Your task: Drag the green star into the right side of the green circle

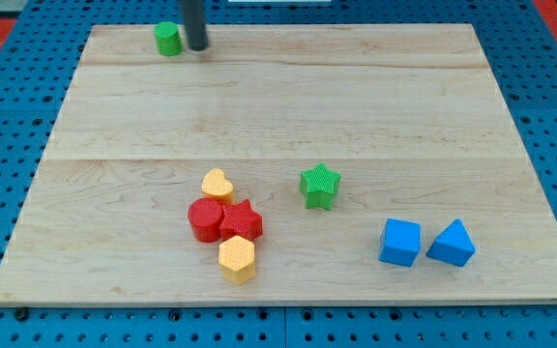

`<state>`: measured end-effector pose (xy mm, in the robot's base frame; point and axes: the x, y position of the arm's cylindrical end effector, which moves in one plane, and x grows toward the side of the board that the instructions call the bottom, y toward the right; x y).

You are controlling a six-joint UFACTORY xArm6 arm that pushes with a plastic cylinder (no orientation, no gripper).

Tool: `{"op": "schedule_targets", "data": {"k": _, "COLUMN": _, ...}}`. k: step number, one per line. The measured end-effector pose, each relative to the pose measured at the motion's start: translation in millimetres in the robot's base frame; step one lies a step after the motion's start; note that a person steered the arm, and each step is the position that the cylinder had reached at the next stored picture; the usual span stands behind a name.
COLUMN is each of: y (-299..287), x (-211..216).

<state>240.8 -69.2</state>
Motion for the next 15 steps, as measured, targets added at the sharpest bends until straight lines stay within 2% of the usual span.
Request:
{"op": "schedule_targets", "data": {"k": 1, "y": 123.4, "x": 42.4}}
{"op": "schedule_targets", "data": {"k": 2, "y": 205.2, "x": 135.4}}
{"op": "schedule_targets", "data": {"k": 3, "y": 241.2, "x": 226.1}}
{"op": "schedule_targets", "data": {"k": 4, "y": 206.8, "x": 269.3}}
{"op": "schedule_targets", "data": {"k": 5, "y": 123.9, "x": 265.5}}
{"op": "schedule_targets", "data": {"k": 6, "y": 77.2, "x": 264.7}}
{"op": "schedule_targets", "data": {"k": 7, "y": 33.2, "x": 246.0}}
{"op": "schedule_targets", "data": {"k": 8, "y": -33.1, "x": 192.0}}
{"op": "schedule_targets", "data": {"k": 9, "y": -41.3, "x": 153.8}}
{"op": "schedule_targets", "data": {"k": 11, "y": 28.9, "x": 223.5}}
{"op": "schedule_targets", "data": {"k": 13, "y": 98.0, "x": 262.1}}
{"op": "schedule_targets", "data": {"k": 14, "y": 139.1, "x": 261.6}}
{"op": "schedule_targets", "data": {"k": 15, "y": 118.8, "x": 228.9}}
